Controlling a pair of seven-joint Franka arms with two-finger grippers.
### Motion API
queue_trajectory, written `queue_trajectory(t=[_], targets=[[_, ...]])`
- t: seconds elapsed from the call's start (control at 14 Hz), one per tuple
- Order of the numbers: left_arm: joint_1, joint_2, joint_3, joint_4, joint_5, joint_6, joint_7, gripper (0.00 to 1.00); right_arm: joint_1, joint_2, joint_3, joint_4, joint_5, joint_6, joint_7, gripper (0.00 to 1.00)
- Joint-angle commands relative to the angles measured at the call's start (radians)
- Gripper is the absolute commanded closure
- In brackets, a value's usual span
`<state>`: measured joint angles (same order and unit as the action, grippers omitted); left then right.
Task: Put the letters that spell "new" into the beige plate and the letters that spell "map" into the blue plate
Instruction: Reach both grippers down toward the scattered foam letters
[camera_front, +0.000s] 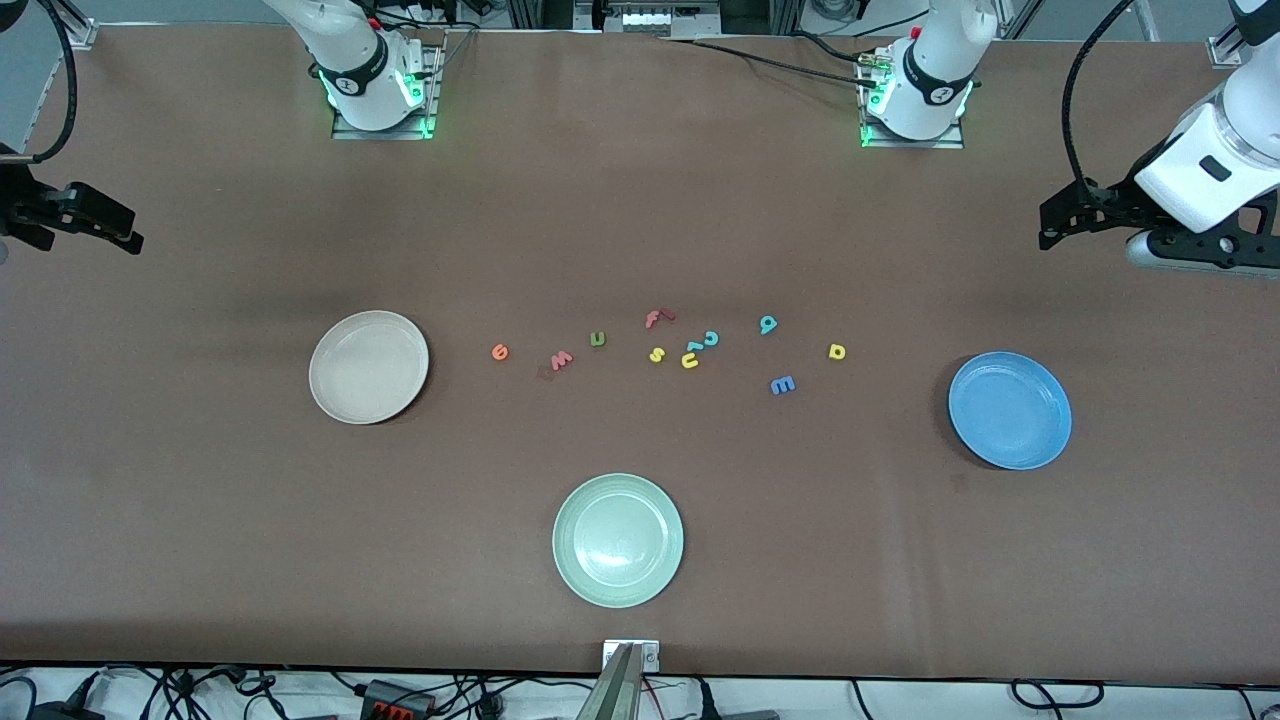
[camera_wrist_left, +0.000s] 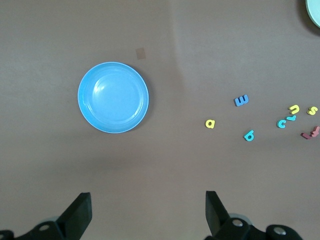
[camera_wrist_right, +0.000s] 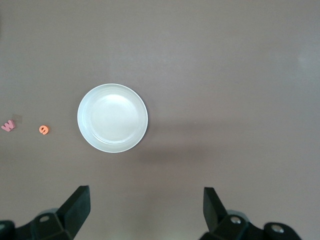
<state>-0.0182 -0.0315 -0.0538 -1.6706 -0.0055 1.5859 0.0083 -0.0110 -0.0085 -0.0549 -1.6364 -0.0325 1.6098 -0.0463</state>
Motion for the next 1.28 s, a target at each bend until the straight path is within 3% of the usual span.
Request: queue_trajectory(t=[0.0,0.78,1.21], targets=[[-0.002,-0.010,0.003,0.009,-0.022,-0.020,0.021,0.00,-0.012,-0.019,0.004,-0.013,-0.003,-0.008,-0.006,0.00],[-0.016,-0.005,-0.004,0.008,-0.022,-0.050,0.009,0.00,-0.015,0.005,0.003,-0.014,-0.003,-0.016,-0.006,0.00],[-0.087,0.134,-0.012,0.008,-0.073,0.023,0.024,0.00,0.009,0.056,0.015,-0.034,-0.003,-0.031,0.006,0.00]])
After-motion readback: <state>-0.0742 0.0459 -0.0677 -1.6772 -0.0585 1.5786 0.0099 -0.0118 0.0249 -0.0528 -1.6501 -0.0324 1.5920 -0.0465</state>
